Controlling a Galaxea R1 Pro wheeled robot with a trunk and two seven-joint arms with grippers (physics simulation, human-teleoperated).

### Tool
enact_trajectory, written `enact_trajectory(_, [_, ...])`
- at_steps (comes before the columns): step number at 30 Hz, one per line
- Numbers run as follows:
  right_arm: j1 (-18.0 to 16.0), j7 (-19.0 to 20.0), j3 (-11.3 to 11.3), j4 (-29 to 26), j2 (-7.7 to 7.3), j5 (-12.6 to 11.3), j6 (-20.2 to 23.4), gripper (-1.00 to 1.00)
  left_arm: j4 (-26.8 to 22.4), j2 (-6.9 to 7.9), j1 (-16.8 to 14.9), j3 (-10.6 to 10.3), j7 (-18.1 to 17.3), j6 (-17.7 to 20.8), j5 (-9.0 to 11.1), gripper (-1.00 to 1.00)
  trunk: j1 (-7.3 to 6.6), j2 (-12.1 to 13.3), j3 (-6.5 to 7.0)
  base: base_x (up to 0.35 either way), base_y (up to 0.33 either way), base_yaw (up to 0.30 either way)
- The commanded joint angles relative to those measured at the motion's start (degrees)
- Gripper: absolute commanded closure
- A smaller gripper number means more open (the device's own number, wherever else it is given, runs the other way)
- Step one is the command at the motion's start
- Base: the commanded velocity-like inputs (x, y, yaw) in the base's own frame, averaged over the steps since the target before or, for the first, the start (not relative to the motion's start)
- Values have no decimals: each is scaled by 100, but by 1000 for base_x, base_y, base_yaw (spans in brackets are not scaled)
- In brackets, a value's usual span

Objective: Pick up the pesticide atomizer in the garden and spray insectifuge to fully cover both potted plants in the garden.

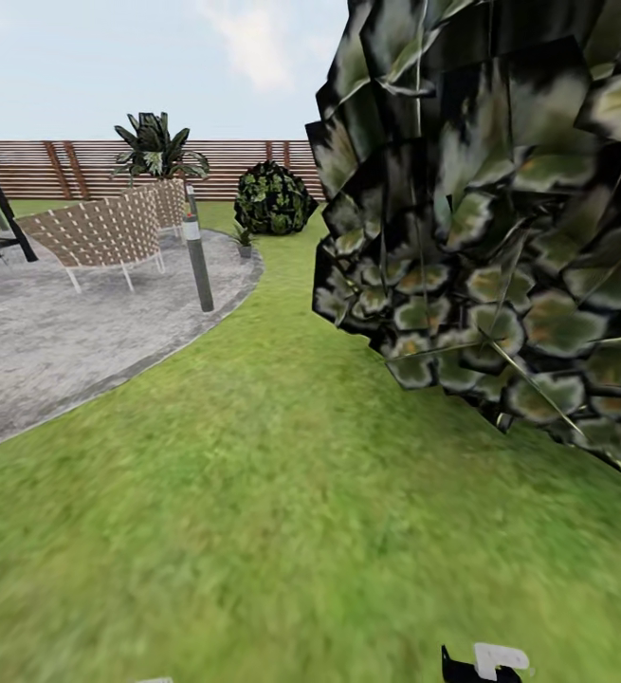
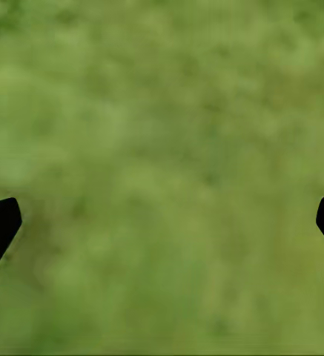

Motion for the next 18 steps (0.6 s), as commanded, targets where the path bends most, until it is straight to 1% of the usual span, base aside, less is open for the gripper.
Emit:
enact_trajectory(1, [-1,10,-41,3,0,8,-24,-100,3,-1,-3,-50,26,-14,22,100,2,-2,-5,337,0,279])
enact_trajectory(14, [-1,12,-41,3,-1,8,-24,-100,3,-1,-3,-47,26,-13,22,100,2,-2,-5,337,0,279])
enact_trajectory(18, [-1,11,-41,3,-1,8,-24,-100,3,-1,-3,-49,26,-14,22,100,2,-2,-5,337,54,279])
